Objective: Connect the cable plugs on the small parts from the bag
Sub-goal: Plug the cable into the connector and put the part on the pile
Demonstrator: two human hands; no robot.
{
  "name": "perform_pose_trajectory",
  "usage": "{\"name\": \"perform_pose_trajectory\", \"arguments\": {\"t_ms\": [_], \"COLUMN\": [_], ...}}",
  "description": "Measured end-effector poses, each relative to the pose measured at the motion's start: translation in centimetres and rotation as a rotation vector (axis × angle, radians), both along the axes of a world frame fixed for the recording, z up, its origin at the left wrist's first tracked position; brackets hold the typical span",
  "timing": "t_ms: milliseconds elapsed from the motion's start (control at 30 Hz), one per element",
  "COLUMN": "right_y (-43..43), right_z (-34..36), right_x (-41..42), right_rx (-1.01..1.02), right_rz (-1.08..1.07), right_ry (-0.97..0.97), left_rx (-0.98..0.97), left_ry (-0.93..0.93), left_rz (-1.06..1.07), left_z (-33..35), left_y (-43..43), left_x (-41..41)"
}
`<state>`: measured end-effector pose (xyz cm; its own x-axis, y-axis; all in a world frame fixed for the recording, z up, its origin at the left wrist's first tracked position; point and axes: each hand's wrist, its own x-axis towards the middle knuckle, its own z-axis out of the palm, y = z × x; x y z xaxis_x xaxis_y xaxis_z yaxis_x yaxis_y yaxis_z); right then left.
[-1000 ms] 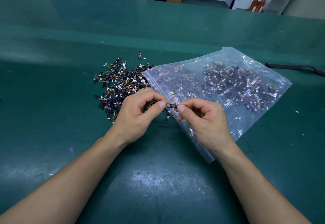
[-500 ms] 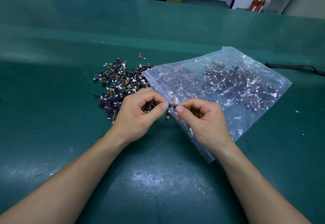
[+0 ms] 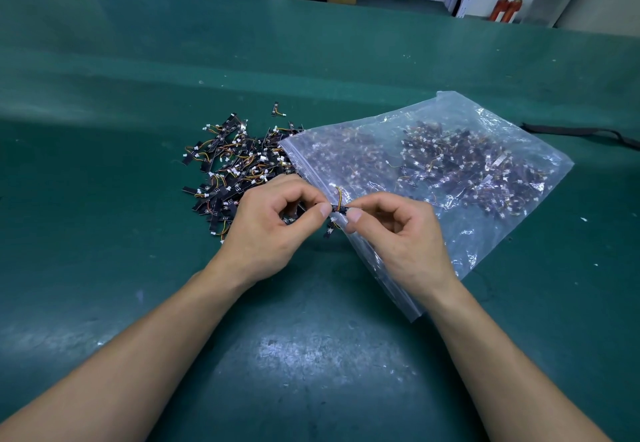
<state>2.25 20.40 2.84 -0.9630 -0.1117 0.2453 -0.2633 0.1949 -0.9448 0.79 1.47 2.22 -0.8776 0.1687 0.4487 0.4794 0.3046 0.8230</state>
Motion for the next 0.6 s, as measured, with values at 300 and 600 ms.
{"name": "perform_pose_trajectory", "arguments": {"t_ms": [300,600], "right_y": [0.07,-0.22], "right_z": [-0.05,0.02], "right_x": [-0.17,0.22], "right_rx": [0.017,-0.042], "right_rz": [0.003,-0.009], "right_ry": [0.005,-0.009], "left_rx": [0.005,-0.011], "left_ry": [-0.028,-0.026], "left_rz": [-0.032,-0.002], "left_z": [0.0,0.08], "left_y": [-0.13,-0.06], "left_x": [0.12,0.09]}}
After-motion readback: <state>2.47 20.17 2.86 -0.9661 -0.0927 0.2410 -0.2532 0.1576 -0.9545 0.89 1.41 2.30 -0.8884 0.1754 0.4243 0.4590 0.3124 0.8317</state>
